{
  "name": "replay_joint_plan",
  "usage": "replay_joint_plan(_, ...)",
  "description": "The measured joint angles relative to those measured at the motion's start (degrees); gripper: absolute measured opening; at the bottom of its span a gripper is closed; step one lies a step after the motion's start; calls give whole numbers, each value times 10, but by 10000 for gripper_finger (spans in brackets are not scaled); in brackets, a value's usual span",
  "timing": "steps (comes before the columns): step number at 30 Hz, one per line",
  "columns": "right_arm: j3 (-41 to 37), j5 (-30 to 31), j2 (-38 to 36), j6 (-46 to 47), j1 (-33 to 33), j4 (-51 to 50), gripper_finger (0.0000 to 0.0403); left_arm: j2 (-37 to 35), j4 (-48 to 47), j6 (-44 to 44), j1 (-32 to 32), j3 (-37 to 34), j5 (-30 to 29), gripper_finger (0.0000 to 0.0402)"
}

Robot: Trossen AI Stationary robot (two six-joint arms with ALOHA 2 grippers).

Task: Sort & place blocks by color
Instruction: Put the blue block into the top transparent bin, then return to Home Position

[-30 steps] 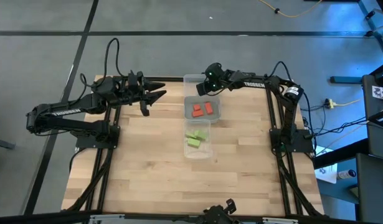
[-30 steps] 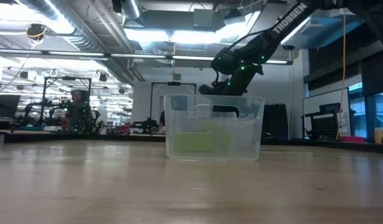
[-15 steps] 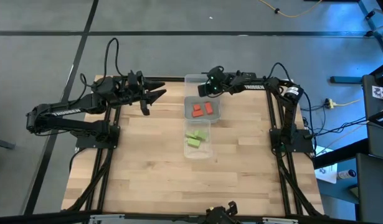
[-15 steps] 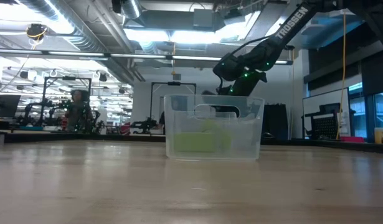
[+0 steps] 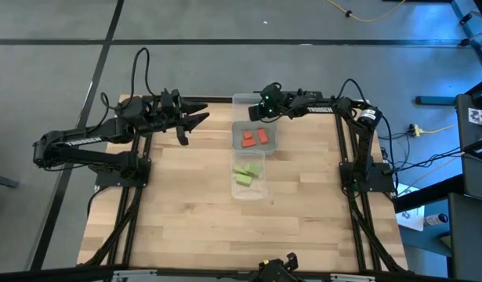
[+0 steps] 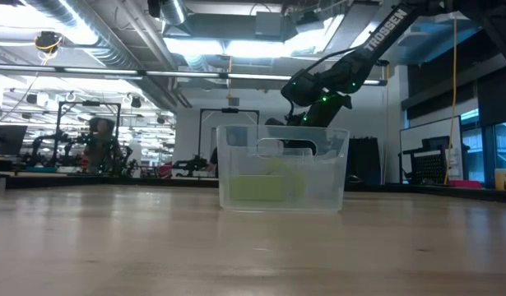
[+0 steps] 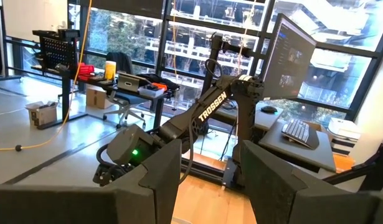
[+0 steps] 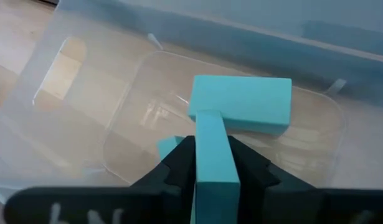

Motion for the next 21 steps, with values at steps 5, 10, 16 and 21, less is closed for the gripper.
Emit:
replay_joint_plan(5, 0, 0, 0, 0, 0, -2, 79, 0, 0, 0, 0, 0, 0, 157)
replay_joint_plan(10, 0, 6, 0, 1, 0, -2, 89, 0, 0, 0, 0, 0, 1, 157)
replay_joint_plan(16, 0, 5, 0, 2, 0, -2, 150, 0, 0, 0, 0, 0, 1, 157)
replay_joint_plan(21, 0, 5, -1, 3, 0, -2, 221, 0, 0, 0, 0, 0, 1, 157)
